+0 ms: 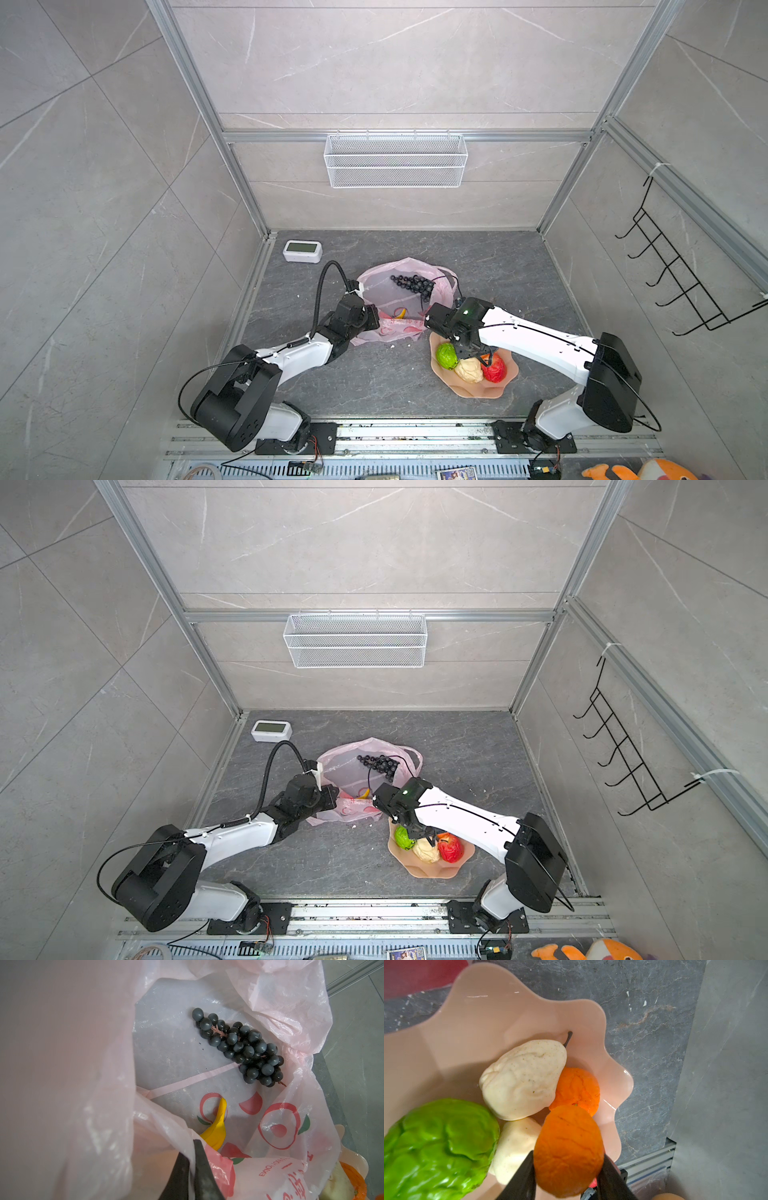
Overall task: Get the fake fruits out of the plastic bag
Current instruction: 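Carry the tangerine over the peach bowl and lower it with the right gripper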
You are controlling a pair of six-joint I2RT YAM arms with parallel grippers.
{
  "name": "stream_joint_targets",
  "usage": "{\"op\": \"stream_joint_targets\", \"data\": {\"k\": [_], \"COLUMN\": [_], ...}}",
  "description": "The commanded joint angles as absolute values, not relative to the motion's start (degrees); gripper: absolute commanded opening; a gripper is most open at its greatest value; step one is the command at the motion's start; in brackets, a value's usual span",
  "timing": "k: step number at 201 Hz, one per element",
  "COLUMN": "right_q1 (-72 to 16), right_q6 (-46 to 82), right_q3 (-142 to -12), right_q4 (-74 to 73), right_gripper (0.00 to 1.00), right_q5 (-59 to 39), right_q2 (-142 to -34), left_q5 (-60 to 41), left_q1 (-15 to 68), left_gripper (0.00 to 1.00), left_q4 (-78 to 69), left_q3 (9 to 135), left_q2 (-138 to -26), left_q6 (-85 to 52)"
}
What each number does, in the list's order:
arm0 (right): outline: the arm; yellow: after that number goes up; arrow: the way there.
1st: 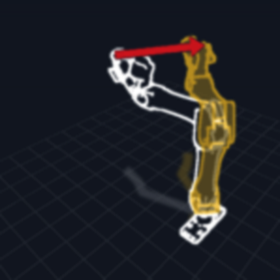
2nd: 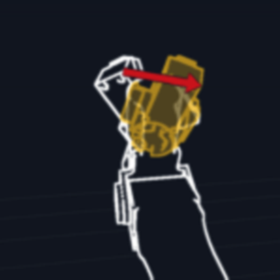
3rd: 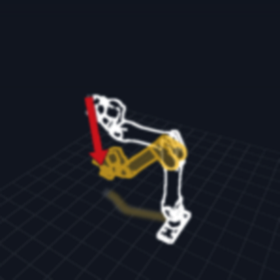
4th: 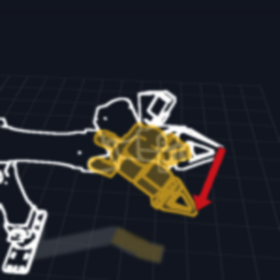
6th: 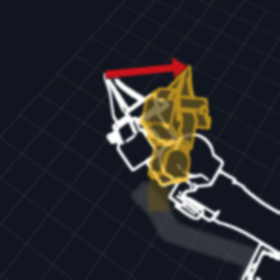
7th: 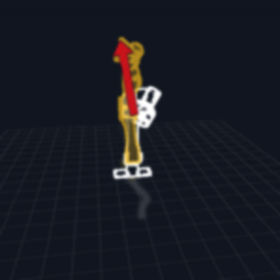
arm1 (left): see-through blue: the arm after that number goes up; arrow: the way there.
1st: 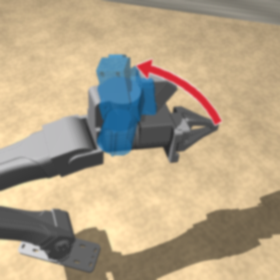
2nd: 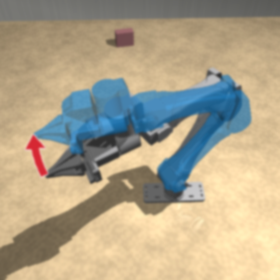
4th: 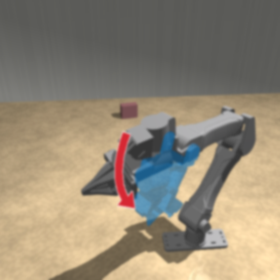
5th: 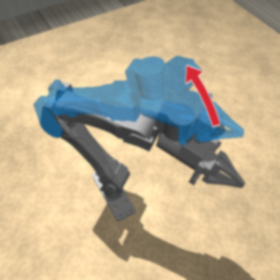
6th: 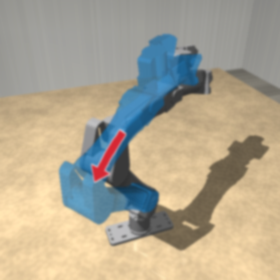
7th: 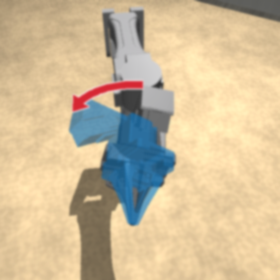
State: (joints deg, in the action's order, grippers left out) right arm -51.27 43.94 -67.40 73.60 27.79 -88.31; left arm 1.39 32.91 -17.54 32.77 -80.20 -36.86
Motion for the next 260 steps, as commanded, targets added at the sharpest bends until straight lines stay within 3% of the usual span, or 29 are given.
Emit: {"op": "stream_joint_targets", "data": {"k": [1, 219, 260], "right_q1": [-51.67, -54.40, -54.66], "right_q6": [44.83, 43.24, 44.92], "right_q3": [-68.36, -67.05, -69.15], "right_q4": [76.05, 70.21, 73.72], "right_gripper": [0.46, 0.53, 0.55], "right_q5": [30.01, 24.71, 28.03], "right_q2": [-89.59, -91.68, -91.37], "left_q5": [1.59, 1.64, 0.80], "left_q1": [33.09, 33.12, 33.12], "left_gripper": [0.10, 0.10, 0.10], "left_q4": [-17.75, -17.36, -17.23], "left_q3": [34.74, 35.10, 35.48], "left_q2": [-80.86, -80.94, -81.39], "left_q6": [-35.50, -35.13, -35.02]}}
